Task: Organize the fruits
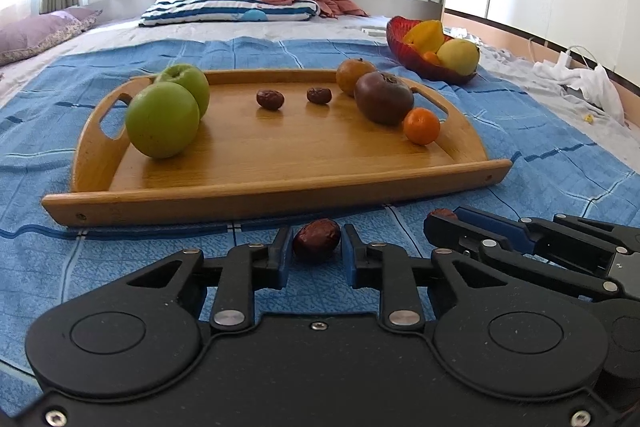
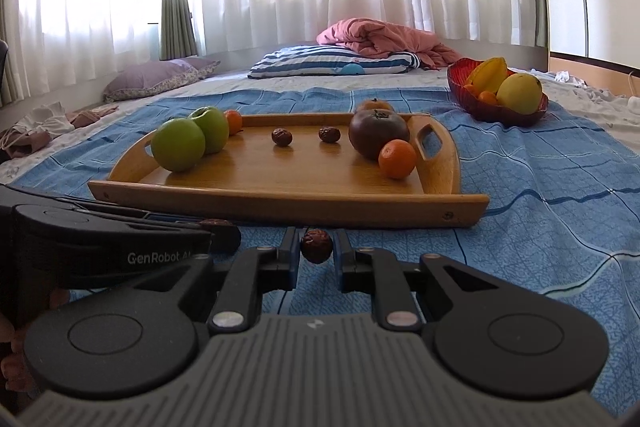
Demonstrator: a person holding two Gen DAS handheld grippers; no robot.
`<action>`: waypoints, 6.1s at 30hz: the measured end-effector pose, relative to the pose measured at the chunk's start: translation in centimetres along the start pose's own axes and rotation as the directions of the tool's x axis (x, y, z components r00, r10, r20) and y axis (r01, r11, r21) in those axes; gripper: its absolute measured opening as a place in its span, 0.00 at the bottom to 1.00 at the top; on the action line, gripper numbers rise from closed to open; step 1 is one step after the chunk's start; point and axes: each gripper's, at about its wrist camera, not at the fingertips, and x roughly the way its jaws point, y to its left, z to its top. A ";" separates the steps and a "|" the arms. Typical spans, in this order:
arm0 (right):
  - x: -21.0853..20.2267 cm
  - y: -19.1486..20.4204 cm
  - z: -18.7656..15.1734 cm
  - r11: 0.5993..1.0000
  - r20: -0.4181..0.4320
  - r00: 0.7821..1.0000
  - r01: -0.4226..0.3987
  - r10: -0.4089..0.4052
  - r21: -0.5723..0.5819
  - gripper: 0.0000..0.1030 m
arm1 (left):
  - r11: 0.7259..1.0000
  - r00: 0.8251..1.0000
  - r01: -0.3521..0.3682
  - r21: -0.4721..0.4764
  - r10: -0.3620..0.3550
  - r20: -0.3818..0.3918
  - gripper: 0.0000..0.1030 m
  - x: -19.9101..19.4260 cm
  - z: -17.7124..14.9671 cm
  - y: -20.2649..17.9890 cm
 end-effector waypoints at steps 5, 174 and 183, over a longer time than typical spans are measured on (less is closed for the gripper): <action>0.1 0.2 0.3 1.000 0.003 1.000 -0.002 0.002 -0.004 0.20 | 1.000 1.000 -0.011 0.000 0.011 0.022 0.23 -0.8 0.4 -0.1; 5.3 -1.8 6.2 0.998 -0.011 0.998 0.065 -0.065 -0.017 0.87 | 0.984 0.985 -0.158 -0.087 0.163 0.058 0.92 0.6 5.8 4.5; 4.5 -1.6 5.4 0.997 -0.023 0.997 0.067 -0.068 -0.033 0.88 | 0.983 0.985 -0.157 -0.095 0.162 0.053 0.92 -0.6 4.8 4.4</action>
